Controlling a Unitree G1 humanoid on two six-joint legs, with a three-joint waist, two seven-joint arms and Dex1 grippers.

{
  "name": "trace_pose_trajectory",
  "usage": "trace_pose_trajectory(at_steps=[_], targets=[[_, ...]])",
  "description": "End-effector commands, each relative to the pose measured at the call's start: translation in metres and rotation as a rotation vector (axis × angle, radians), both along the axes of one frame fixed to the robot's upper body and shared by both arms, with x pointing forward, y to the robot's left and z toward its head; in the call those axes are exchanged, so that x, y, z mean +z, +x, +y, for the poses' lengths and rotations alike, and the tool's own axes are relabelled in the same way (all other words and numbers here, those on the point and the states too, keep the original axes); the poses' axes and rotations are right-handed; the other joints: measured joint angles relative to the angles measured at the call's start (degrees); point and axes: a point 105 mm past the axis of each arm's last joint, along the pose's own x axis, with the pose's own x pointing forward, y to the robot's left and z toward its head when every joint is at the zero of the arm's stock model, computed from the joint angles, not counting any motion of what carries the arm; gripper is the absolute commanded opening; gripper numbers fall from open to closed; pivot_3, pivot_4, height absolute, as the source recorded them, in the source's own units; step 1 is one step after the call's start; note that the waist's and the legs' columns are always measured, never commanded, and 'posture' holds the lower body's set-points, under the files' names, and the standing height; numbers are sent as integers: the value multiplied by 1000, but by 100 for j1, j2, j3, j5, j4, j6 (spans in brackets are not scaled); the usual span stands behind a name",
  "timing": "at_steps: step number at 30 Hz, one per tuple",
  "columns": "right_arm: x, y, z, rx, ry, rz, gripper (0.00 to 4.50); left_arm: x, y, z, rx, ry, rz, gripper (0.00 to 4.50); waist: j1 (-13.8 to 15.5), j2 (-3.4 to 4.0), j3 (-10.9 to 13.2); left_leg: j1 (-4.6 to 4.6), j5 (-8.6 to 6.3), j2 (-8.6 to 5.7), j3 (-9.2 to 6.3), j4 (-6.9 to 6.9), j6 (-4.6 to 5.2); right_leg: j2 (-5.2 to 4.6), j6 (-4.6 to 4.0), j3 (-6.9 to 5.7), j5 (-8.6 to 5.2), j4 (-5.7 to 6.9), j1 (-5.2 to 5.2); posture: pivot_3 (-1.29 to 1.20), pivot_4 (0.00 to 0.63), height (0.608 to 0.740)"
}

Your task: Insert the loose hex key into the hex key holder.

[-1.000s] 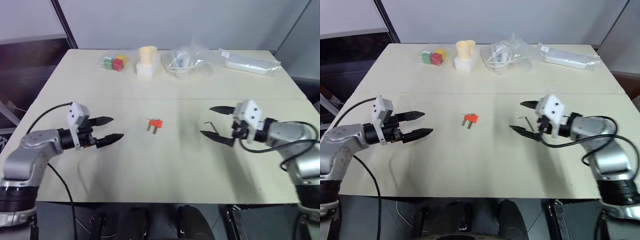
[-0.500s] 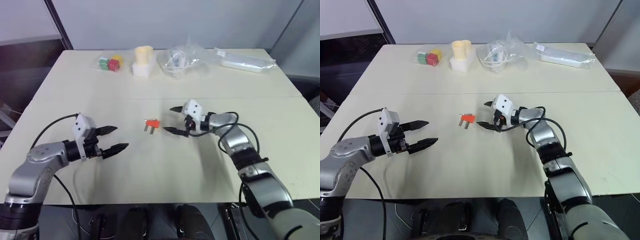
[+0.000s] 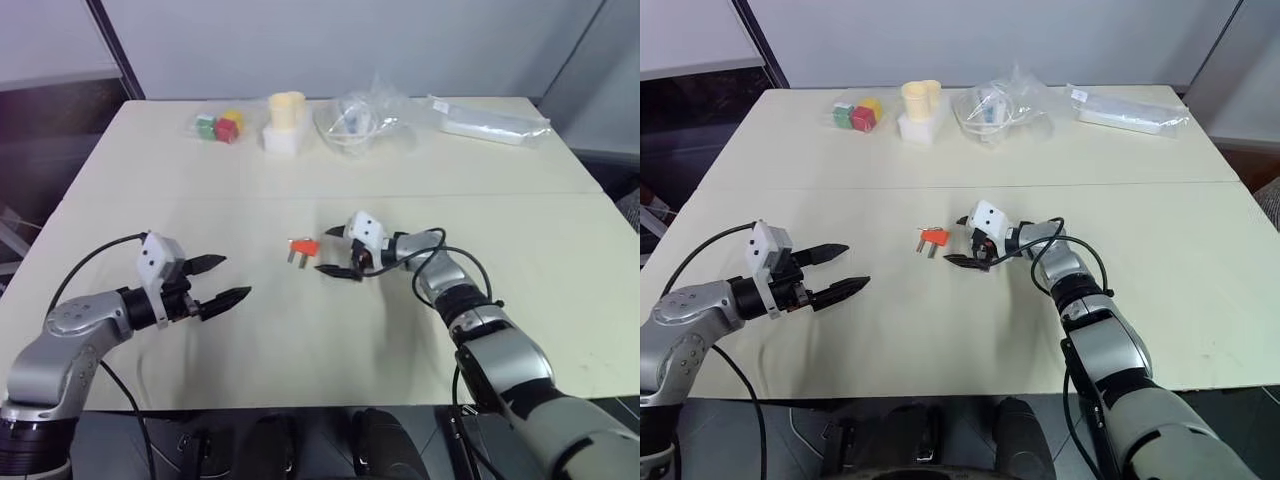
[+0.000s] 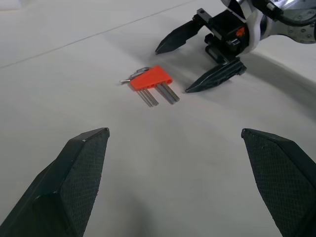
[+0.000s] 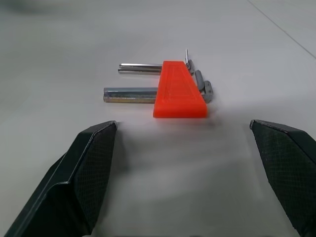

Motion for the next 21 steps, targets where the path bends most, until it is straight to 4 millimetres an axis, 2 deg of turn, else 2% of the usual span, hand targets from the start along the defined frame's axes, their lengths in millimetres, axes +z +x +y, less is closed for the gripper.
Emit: trace_pose_trajectory(at_steps=[1, 6, 16, 19, 21], targets=[[14, 5, 9, 5, 28, -33, 4500, 12, -1, 0, -2, 2, -47, 4473, -1, 0, 0, 0, 0, 0, 0, -1, -1, 0, 0, 0, 0, 1, -1, 0, 150, 740], [15, 5, 18, 19, 32, -25, 4500, 12, 0, 0, 0, 3, -49, 4473, -67, 0, 0, 0, 2, 0, -1, -2, -3, 0, 0, 0, 0, 3, -2, 0, 150, 740], [7, 4, 20, 19, 14, -11, 4500, 11, -2, 1, 12, 6, -48, 4473, -113, 1, 0, 0, 2, 0, -1, -4, -4, 1, 0, 0, 0, 4, -4, 0, 150, 740], [5, 4, 21, 19, 7, -8, 3683, 11, -2, 1, 17, 6, -49, 4500, -114, 1, 0, 0, 2, 0, -1, -4, -4, 1, 0, 0, 0, 5, -4, 0, 150, 740], [5, 4, 21, 20, 5, -6, 2604, 11, -3, 2, 21, 6, -50, 4500, -113, 1, 0, 0, 2, 0, -1, -4, -4, 1, 0, 0, 0, 7, -4, 0, 150, 740]])
